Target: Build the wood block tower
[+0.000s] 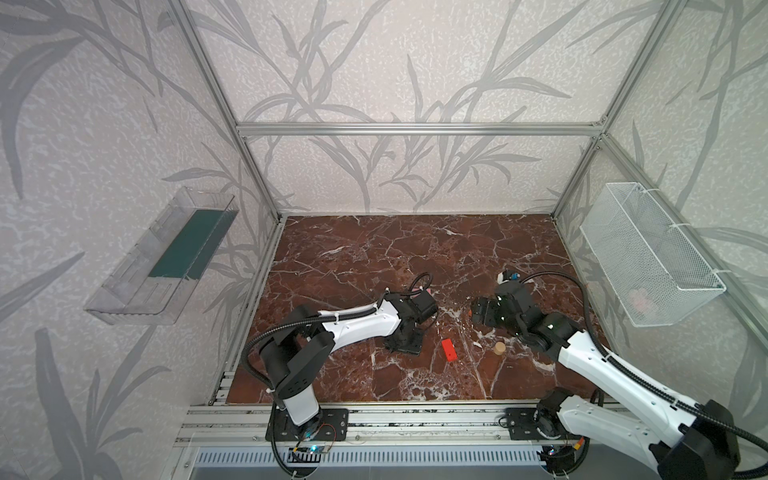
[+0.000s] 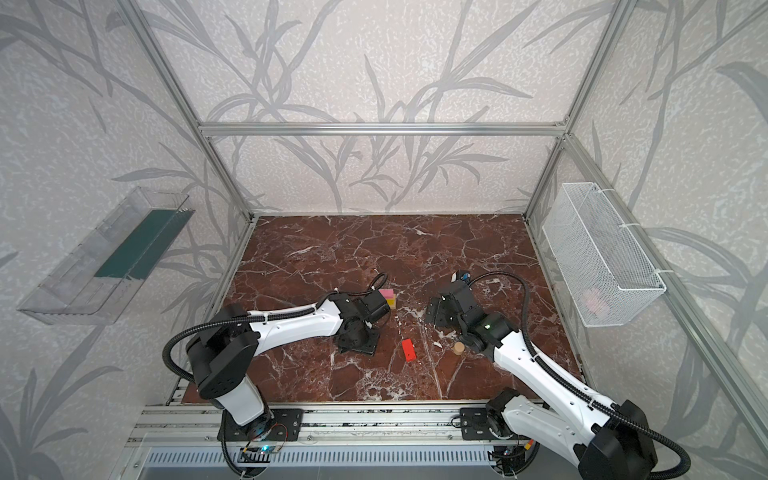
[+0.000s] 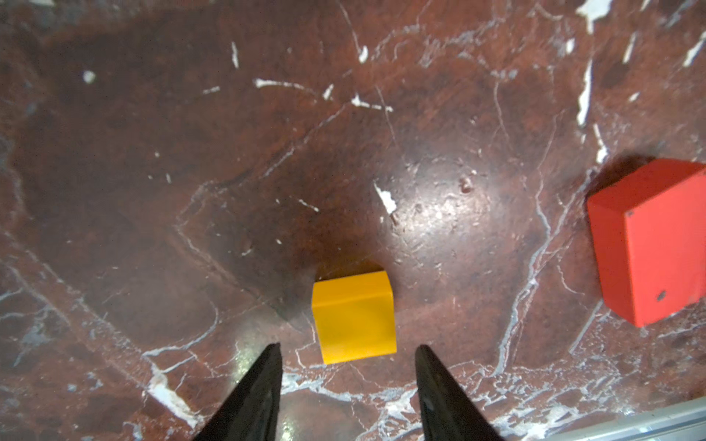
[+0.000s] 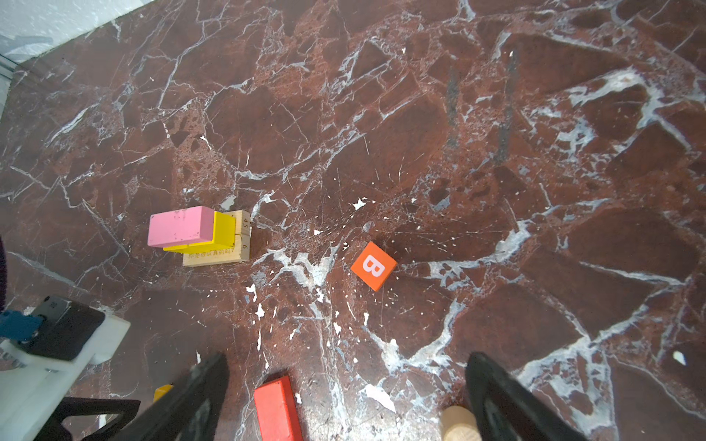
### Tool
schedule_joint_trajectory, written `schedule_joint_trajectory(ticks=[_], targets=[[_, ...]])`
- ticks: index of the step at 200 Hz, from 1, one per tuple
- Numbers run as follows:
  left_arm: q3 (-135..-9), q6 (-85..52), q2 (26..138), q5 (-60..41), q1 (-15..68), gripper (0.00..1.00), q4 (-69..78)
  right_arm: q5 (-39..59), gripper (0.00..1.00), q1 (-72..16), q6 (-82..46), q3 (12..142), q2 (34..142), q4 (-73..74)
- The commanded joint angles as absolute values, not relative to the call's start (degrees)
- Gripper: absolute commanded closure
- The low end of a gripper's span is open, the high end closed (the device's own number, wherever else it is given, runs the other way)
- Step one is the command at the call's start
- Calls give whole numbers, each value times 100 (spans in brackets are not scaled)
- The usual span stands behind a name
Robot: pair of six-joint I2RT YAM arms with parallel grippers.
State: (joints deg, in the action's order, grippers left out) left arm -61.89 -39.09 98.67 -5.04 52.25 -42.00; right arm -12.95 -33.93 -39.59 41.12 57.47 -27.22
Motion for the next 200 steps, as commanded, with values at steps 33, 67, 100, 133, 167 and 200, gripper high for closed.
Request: schedule_joint_trajectory(ticks=[33,67,100,133,167,200], targets=[[-6389,-4043,10050,-380,5247,50,-4175,-1249,3,-3315,-4025,4039,5686,-2693],[-6440,-4060,10153,-343,5238,53,-4209,-1239,3,-3296,-4036,4022,5696,-2692],[-6519,-4077,10291,-341,5238,55,-4237,-1178,3,-3256,-4050,4017,5713,-2690],[-6539,-4111,10273,-255,5236,57,-4289,-1176,4,-3241,-4052,4016,5704,-2693],[-6538,-4131,10270,-223,5238,59,-4314,-1160,4,-3232,-4053,4006,5708,-2695],[-6570,-4148,10318,-228,5238,63,-4332,-1157,4,-3226,-4052,4009,5713,-2693]])
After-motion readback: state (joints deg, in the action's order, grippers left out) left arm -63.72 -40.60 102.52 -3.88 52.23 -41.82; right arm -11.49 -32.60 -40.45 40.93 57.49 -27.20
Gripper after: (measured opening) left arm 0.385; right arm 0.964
